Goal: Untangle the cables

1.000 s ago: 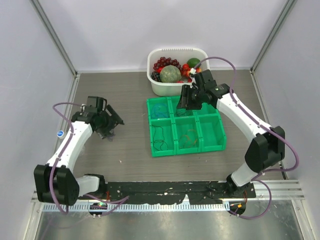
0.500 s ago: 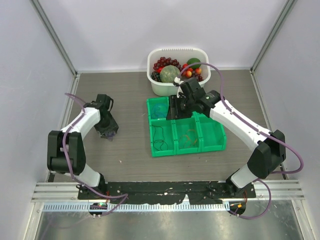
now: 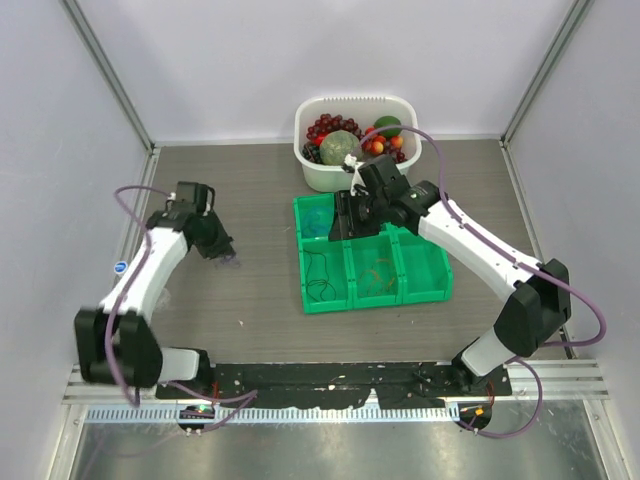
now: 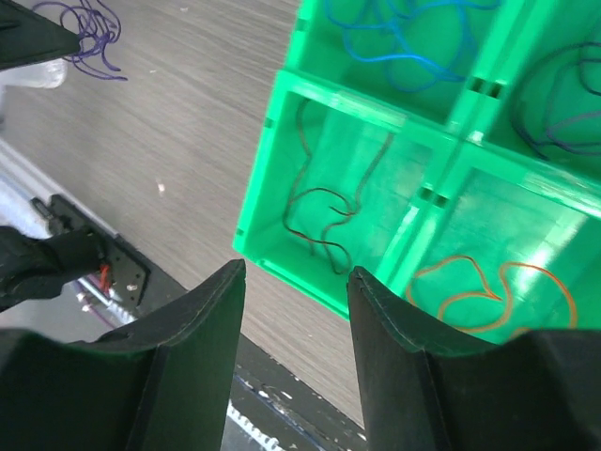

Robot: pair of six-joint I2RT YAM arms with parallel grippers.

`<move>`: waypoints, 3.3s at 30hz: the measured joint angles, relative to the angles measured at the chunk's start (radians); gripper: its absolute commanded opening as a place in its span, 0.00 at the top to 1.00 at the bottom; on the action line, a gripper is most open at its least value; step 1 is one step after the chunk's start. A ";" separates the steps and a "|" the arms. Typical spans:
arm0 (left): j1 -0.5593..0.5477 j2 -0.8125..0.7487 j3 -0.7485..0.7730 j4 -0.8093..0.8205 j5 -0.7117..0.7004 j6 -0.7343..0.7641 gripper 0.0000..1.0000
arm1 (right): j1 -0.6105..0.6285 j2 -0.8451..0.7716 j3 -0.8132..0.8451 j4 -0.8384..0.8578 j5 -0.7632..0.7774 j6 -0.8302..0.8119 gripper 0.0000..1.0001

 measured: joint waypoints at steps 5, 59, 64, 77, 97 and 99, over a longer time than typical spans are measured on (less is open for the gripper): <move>0.000 -0.377 -0.104 0.140 0.191 -0.166 1.00 | 0.025 0.038 0.000 0.098 -0.132 0.031 0.46; 0.000 -0.554 -0.084 0.238 0.404 -0.359 0.95 | 0.282 0.040 -0.101 0.492 -0.109 -0.050 0.99; 0.000 -0.557 -0.084 0.185 0.338 -0.343 1.00 | 0.290 -0.024 -0.101 0.474 -0.100 -0.068 0.99; -0.002 -0.572 0.027 0.029 0.135 -0.278 1.00 | 0.295 -0.060 -0.109 0.374 -0.037 -0.131 0.99; -0.011 -0.498 0.610 -0.241 -0.019 -0.048 1.00 | 0.335 0.101 -0.085 0.469 -0.066 -0.159 0.81; -0.006 -0.496 0.658 -0.200 -0.046 -0.035 1.00 | 0.333 0.115 -0.086 0.401 -0.053 -0.163 0.76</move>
